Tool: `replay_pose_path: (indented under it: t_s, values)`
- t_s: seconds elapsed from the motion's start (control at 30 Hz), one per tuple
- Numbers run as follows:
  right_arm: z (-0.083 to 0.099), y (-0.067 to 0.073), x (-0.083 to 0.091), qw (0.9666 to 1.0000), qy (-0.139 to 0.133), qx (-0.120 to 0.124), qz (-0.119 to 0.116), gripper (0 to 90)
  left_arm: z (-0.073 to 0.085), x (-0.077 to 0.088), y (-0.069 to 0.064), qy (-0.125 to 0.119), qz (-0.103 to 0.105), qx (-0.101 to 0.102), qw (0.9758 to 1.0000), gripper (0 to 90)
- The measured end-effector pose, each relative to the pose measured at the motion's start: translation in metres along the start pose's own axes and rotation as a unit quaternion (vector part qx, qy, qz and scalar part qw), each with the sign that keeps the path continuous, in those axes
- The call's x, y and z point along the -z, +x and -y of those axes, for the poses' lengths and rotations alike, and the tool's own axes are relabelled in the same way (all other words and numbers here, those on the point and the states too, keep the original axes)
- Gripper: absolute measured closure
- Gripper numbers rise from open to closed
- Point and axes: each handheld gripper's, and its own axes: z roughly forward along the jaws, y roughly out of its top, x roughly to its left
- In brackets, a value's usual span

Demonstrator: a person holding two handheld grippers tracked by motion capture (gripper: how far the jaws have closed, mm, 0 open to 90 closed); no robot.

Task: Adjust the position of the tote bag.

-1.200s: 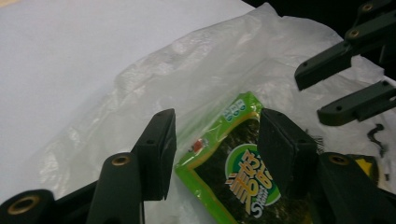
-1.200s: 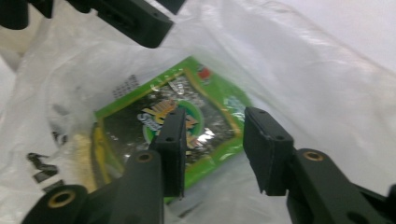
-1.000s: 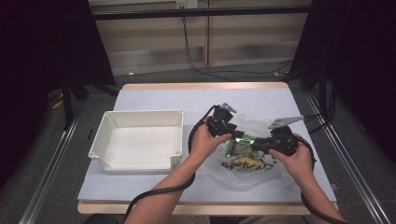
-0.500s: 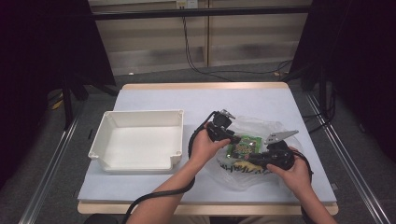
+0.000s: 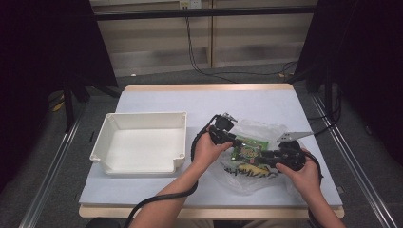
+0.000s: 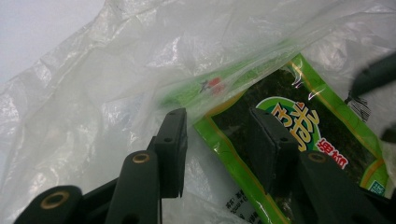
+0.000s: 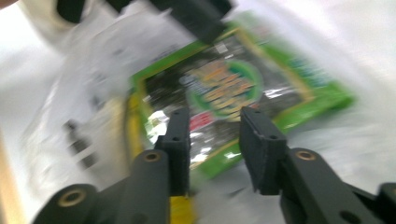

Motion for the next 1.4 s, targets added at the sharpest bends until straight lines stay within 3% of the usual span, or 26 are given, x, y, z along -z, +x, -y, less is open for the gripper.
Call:
replay_pose_path:
  t_s: [0.03,0.23,0.33,0.47,0.6,0.63,0.7,0.77,0.93,1.03,1.07,1.17,1.23,1.3,1.33,1.37,1.4]
  values:
    - [-0.003,-0.007,-0.002,0.9997,0.000,-0.020,0.009,59.0,-0.001,0.000,0.000,-0.005,0.002,0.004,1.0000,58.0]
    - [-0.010,-0.022,-0.013,0.9973,0.019,-0.057,0.043,56.1,-0.003,0.001,0.000,-0.009,0.003,0.002,1.0000,58.0]
    - [-0.011,-0.027,-0.019,0.9953,0.031,-0.076,0.050,55.1,-0.003,0.001,0.002,-0.009,0.004,0.005,0.9999,57.7]
    - [-0.011,-0.029,-0.027,0.9949,0.033,-0.085,0.044,52.0,-0.002,0.001,0.003,-0.011,0.007,0.005,0.9999,57.1]
    - [-0.011,-0.031,-0.030,0.9941,0.031,-0.098,0.034,59.2,-0.002,0.002,0.001,-0.012,0.013,0.003,0.9998,56.9]
    - [-0.010,-0.031,-0.030,0.9937,0.028,-0.106,0.023,68.5,-0.003,0.003,0.000,-0.012,0.021,0.000,0.9997,58.4]
    - [-0.010,-0.033,-0.029,0.9937,0.022,-0.109,0.013,75.7,-0.003,0.003,-0.001,-0.008,0.017,-0.003,0.9998,61.7]
    - [-0.010,-0.034,-0.028,0.9939,0.020,-0.108,0.008,79.2,-0.004,0.003,0.000,-0.004,0.019,-0.010,0.9998,64.7]
    - [-0.010,-0.033,-0.023,0.9951,0.007,-0.099,0.003,85.7,-0.005,0.002,0.004,-0.023,0.036,0.004,0.9991,63.2]
    - [-0.010,-0.032,-0.021,0.9956,-0.002,-0.094,0.003,86.1,-0.007,0.003,0.005,-0.026,0.032,0.007,0.9991,66.6]
    - [-0.011,-0.031,-0.018,0.9965,-0.006,-0.083,0.000,86.8,-0.009,0.005,0.008,-0.031,0.019,0.005,0.9993,68.4]
    - [-0.013,-0.027,-0.013,0.9976,-0.016,-0.067,-0.004,87.7,-0.011,0.007,0.012,-0.027,0.024,0.013,0.9992,68.5]
    - [-0.014,-0.024,-0.010,0.9984,-0.018,-0.054,-0.001,87.7,-0.012,0.008,0.014,-0.032,0.039,0.026,0.9984,70.8]
    - [-0.014,-0.024,-0.007,0.9983,-0.027,-0.051,0.001,87.9,-0.013,0.011,0.015,-0.037,0.048,0.037,0.9975,68.3]
    - [-0.014,-0.024,-0.007,0.9983,-0.027,-0.051,0.001,87.9,-0.013,0.011,0.015,-0.037,0.048,0.037,0.9975,65.1]
    - [-0.014,-0.026,-0.004,0.9980,-0.041,-0.048,-0.004,88.3,-0.013,0.011,0.016,-0.034,0.067,0.047,0.9960,58.7]
    - [-0.014,-0.026,-0.003,0.9979,-0.049,-0.042,-0.009,88.4,-0.013,0.012,0.016,-0.031,0.065,0.043,0.9964,55.0]
